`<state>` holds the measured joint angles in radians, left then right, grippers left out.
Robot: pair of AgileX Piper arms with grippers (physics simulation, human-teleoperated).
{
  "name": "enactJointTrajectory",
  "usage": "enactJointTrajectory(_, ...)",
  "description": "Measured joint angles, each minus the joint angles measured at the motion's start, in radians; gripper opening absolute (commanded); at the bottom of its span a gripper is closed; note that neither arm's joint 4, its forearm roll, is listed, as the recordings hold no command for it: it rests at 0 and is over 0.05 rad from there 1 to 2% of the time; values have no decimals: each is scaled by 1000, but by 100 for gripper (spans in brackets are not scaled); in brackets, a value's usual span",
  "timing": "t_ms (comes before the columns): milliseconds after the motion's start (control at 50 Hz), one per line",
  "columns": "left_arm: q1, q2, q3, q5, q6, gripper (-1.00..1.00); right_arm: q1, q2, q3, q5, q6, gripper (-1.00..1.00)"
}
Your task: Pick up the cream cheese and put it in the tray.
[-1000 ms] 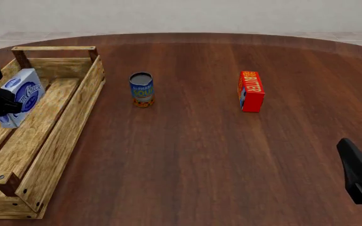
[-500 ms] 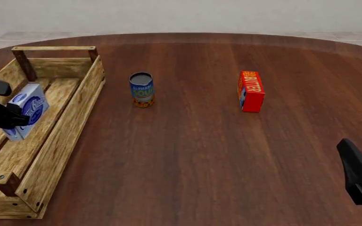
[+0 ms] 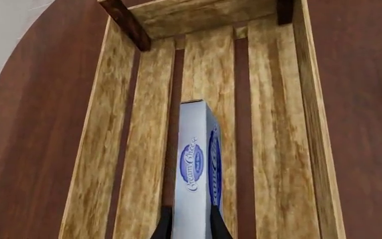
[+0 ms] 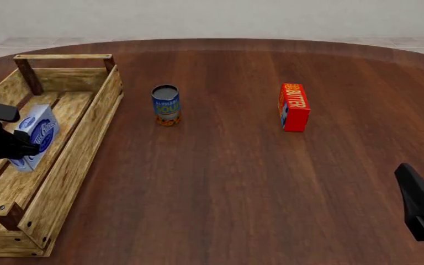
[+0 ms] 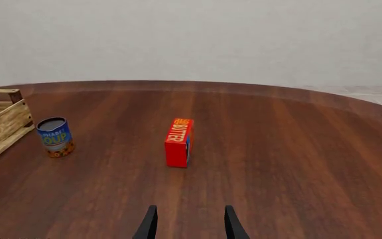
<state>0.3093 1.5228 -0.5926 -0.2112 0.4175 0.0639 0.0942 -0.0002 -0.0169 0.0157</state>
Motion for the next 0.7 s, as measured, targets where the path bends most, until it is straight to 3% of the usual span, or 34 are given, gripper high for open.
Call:
enactJointTrajectory(200,7,24,-4,-14,6,-100,0,8,0,-7,-1,100)
enactJointTrajectory(220,7,24,-6,-13,6,100,0,9,0,-8,-2,100)
enactJointTrajectory(700,0,1,-14,22,-2,100,1,14,0,-13,-3,100)
